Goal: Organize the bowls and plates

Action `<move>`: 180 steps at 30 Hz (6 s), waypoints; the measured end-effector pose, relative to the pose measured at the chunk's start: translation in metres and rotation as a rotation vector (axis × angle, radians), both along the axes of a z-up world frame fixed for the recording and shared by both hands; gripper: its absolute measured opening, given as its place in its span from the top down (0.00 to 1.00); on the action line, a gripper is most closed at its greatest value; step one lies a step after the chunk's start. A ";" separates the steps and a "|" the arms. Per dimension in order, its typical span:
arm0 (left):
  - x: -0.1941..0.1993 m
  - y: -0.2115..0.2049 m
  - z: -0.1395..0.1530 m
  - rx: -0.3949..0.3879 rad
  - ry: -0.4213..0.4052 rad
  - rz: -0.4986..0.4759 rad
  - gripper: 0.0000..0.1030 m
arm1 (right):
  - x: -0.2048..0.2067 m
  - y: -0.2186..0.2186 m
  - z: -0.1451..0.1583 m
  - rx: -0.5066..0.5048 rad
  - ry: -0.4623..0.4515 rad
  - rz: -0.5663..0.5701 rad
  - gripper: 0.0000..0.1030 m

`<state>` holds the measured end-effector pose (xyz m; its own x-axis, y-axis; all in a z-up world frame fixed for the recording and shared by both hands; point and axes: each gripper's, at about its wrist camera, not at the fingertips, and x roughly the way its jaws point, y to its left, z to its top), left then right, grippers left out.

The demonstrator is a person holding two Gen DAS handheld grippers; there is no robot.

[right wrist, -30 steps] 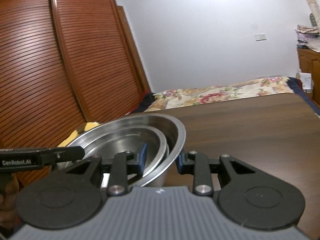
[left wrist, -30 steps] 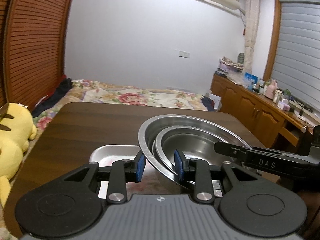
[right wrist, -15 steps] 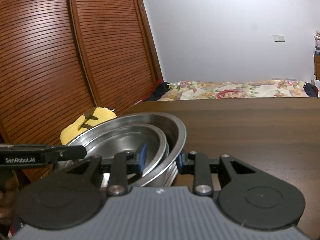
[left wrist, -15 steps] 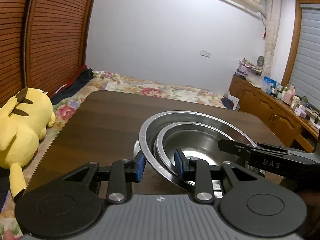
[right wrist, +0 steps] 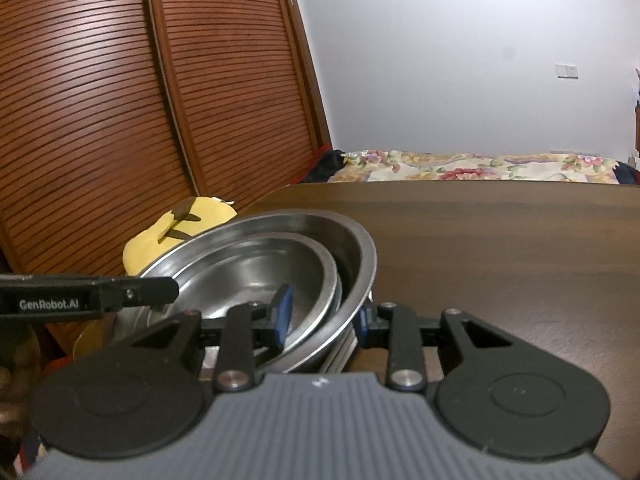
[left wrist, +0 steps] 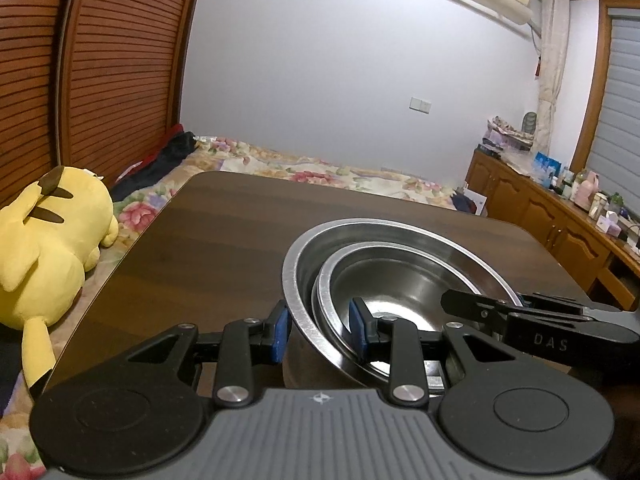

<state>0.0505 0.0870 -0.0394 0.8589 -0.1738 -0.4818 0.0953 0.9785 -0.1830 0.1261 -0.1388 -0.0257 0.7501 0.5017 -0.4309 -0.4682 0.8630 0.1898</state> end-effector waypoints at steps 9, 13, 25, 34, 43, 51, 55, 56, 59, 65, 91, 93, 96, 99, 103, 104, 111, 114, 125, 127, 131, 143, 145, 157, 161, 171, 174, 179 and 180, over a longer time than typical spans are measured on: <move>-0.001 -0.004 0.000 0.024 -0.002 0.016 0.66 | 0.000 0.002 0.004 -0.033 0.013 0.003 0.43; -0.002 -0.004 0.001 0.038 -0.001 0.030 0.52 | -0.005 -0.003 0.003 -0.050 0.000 -0.010 0.40; -0.009 -0.005 0.016 0.076 -0.039 0.046 0.27 | -0.019 -0.018 0.020 -0.045 -0.054 -0.050 0.32; -0.020 -0.022 0.032 0.096 -0.099 0.021 0.02 | -0.035 -0.034 0.031 -0.052 -0.088 -0.109 0.07; -0.030 -0.048 0.034 0.146 -0.109 0.010 0.00 | -0.057 -0.048 0.038 -0.106 -0.130 -0.212 0.00; -0.036 -0.071 0.036 0.163 -0.119 0.006 0.00 | -0.067 -0.058 0.037 -0.118 -0.125 -0.309 0.00; -0.039 -0.079 0.037 0.171 -0.116 -0.003 0.00 | -0.070 -0.059 0.036 -0.135 -0.126 -0.344 0.00; -0.040 -0.081 0.036 0.175 -0.114 -0.001 0.00 | -0.071 -0.060 0.036 -0.138 -0.124 -0.352 0.00; -0.044 -0.086 0.035 0.193 -0.122 -0.012 0.00 | -0.075 -0.060 0.035 -0.142 -0.125 -0.369 0.00; -0.051 -0.089 0.031 0.196 -0.121 -0.014 0.00 | -0.078 -0.062 0.030 -0.149 -0.112 -0.390 0.00; -0.060 -0.083 0.001 0.212 -0.058 0.037 0.00 | -0.085 -0.074 0.009 -0.130 -0.076 -0.417 0.00; -0.060 -0.084 -0.001 0.216 -0.056 0.037 0.00 | -0.084 -0.074 0.006 -0.134 -0.066 -0.420 0.00; -0.061 -0.084 -0.003 0.214 -0.053 0.041 0.00 | -0.085 -0.076 0.002 -0.139 -0.061 -0.421 0.00; -0.061 -0.083 -0.003 0.216 -0.052 0.042 0.00 | -0.085 -0.076 0.001 -0.147 -0.061 -0.423 0.00; -0.060 -0.083 -0.003 0.215 -0.050 0.041 0.00 | -0.084 -0.077 0.002 -0.144 -0.062 -0.424 0.00; -0.059 -0.083 -0.003 0.216 -0.049 0.041 0.00 | -0.085 -0.077 0.002 -0.145 -0.062 -0.424 0.00; -0.060 -0.083 -0.003 0.215 -0.050 0.042 0.00 | -0.084 -0.077 0.003 -0.142 -0.061 -0.425 0.00; -0.059 -0.083 -0.003 0.214 -0.049 0.043 0.00 | -0.084 -0.077 0.003 -0.142 -0.063 -0.424 0.00; -0.059 -0.083 -0.004 0.215 -0.049 0.043 0.00 | -0.084 -0.079 0.002 -0.136 -0.063 -0.426 0.00; -0.059 -0.083 -0.003 0.214 -0.049 0.043 0.00 | -0.084 -0.080 0.003 -0.135 -0.064 -0.428 0.00; -0.059 -0.082 -0.004 0.213 -0.049 0.044 0.00 | -0.084 -0.081 0.002 -0.137 -0.061 -0.427 0.00; -0.058 -0.081 -0.004 0.213 -0.049 0.043 0.00 | -0.084 -0.081 0.002 -0.133 -0.061 -0.428 0.00; -0.058 -0.081 -0.004 0.214 -0.049 0.044 0.00 | -0.084 -0.081 0.002 -0.134 -0.061 -0.429 0.00; -0.057 -0.078 -0.005 0.212 -0.047 0.043 0.00 | -0.084 -0.082 0.003 -0.130 -0.058 -0.428 0.00; -0.057 -0.077 -0.006 0.212 -0.048 0.044 0.00 | -0.084 -0.082 0.003 -0.129 -0.058 -0.429 0.00; -0.057 -0.077 -0.005 0.213 -0.047 0.044 0.00 | -0.084 -0.082 0.003 -0.128 -0.058 -0.430 0.00; -0.057 -0.077 -0.005 0.212 -0.047 0.046 0.00 | -0.085 -0.082 0.003 -0.128 -0.058 -0.429 0.00; -0.057 -0.077 -0.005 0.213 -0.048 0.046 0.00 | -0.085 -0.083 0.003 -0.129 -0.061 -0.431 0.00; -0.057 -0.077 -0.005 0.212 -0.047 0.046 0.00 | -0.085 -0.083 0.003 -0.129 -0.060 -0.430 0.00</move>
